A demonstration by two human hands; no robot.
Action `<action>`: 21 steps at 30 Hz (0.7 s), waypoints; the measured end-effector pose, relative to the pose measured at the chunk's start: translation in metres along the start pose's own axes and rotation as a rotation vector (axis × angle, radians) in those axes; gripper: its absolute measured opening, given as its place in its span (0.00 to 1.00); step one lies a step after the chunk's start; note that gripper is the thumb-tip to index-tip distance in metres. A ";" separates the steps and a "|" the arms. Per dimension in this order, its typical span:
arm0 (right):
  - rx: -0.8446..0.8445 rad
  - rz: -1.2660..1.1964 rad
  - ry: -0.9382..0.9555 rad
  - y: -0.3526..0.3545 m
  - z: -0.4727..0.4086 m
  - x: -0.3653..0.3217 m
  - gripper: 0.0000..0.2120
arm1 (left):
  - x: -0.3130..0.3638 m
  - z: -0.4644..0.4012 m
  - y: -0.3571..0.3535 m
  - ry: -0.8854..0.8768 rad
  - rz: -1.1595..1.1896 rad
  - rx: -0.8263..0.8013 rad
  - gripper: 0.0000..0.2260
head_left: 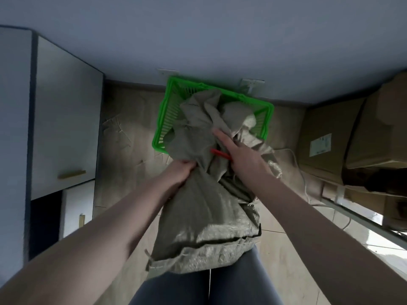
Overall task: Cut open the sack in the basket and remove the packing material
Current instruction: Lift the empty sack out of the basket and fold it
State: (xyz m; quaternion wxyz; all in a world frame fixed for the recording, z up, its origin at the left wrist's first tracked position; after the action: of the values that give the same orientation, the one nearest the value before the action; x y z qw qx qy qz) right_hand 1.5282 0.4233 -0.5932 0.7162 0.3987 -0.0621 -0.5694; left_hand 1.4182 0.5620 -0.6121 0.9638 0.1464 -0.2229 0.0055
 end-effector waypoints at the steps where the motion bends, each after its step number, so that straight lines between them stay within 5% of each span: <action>1: -0.025 0.046 0.092 0.000 -0.008 -0.007 0.37 | 0.011 0.002 -0.004 -0.072 0.057 -0.038 0.12; 4: -0.168 0.041 0.209 0.002 -0.030 -0.015 0.34 | 0.035 0.005 -0.010 -0.164 0.218 -0.157 0.09; 10: -0.233 -0.390 -0.070 0.002 -0.037 0.014 0.11 | 0.027 -0.008 0.009 0.059 0.564 -0.414 0.12; 13: -0.332 -0.648 -0.182 -0.018 -0.022 0.027 0.09 | 0.020 -0.039 0.032 -0.006 0.404 -0.047 0.13; 15: -0.455 -0.867 -0.254 -0.037 -0.011 0.029 0.12 | 0.023 -0.054 0.035 -0.028 0.327 0.115 0.29; 18: -0.616 -1.105 -0.329 -0.052 -0.002 0.027 0.13 | 0.033 -0.068 0.016 -0.076 0.203 0.068 0.52; 21: -0.737 -1.231 -0.337 -0.043 0.004 0.026 0.10 | 0.058 -0.074 0.004 -0.262 -0.073 -0.056 0.47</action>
State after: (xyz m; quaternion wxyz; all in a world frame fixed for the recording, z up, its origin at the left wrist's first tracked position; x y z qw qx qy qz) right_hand 1.5022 0.3968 -0.6274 0.3352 0.0019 0.2591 -0.9058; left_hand 1.5022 0.5834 -0.6496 0.9296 0.1269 -0.3417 -0.0548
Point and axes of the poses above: each hand's wrist, its own z-axis away from the middle knuckle, its own y-axis out of the back of the hand, x = y × z, the point moved 4 cm from there along -z, towards the middle knuckle, and after that the axes turned 8 degrees about -y, right-handed, at the moved point
